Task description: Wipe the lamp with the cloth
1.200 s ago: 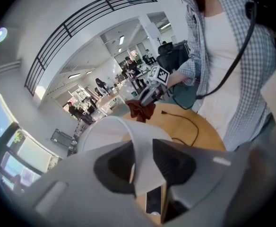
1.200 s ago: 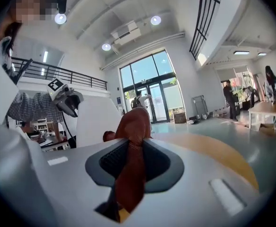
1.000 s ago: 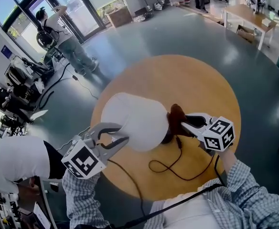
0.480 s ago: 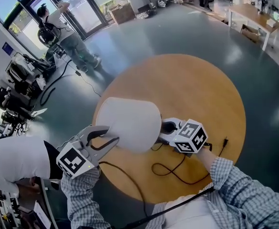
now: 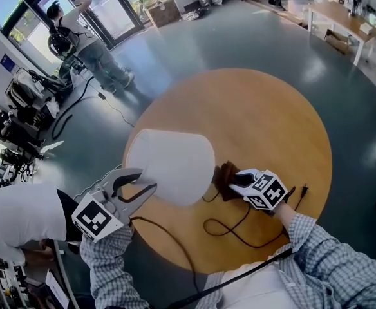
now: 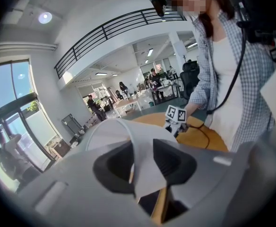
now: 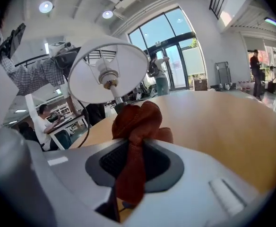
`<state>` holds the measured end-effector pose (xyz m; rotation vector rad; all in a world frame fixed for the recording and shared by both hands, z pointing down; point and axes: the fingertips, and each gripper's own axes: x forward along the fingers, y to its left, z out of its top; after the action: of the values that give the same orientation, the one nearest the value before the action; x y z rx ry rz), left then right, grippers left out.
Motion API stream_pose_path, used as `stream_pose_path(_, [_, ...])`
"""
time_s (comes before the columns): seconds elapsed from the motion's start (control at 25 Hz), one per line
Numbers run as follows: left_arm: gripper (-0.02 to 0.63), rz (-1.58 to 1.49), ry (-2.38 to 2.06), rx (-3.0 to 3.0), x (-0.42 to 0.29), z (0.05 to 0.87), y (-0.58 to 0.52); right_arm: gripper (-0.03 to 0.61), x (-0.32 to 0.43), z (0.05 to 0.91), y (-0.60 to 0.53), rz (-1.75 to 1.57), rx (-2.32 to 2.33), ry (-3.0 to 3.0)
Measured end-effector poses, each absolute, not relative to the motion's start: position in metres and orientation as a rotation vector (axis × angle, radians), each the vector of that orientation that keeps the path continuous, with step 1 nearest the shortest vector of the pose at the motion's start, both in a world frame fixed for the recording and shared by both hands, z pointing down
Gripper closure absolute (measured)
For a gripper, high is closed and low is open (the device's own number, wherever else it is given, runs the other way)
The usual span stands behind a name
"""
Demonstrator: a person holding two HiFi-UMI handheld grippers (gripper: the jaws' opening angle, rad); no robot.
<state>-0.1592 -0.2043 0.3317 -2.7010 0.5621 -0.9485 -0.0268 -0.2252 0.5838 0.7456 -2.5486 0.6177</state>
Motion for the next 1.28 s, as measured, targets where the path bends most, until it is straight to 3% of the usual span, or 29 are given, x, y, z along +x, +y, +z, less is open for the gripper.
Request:
stream_pose_path(0.24, [0.489,-0.956,0.555,-2.693,-0.15,0.333,-0.205,0.491,-0.009,0.594,-0.22,0.66,0.76,-2.53])
stream_pose_path(0.76, [0.489,-0.964,0.535,-2.674,-0.15,0.33,-0.203,0.489,-0.093,0.462,-0.239,0.325,0.605,-2.93])
stream_pose_path(1.28, [0.486,-0.959,0.514,-2.651,-0.143,0.33,-0.209,0.489,-0.043,0.577,-0.208,0.562,0.65,-2.618])
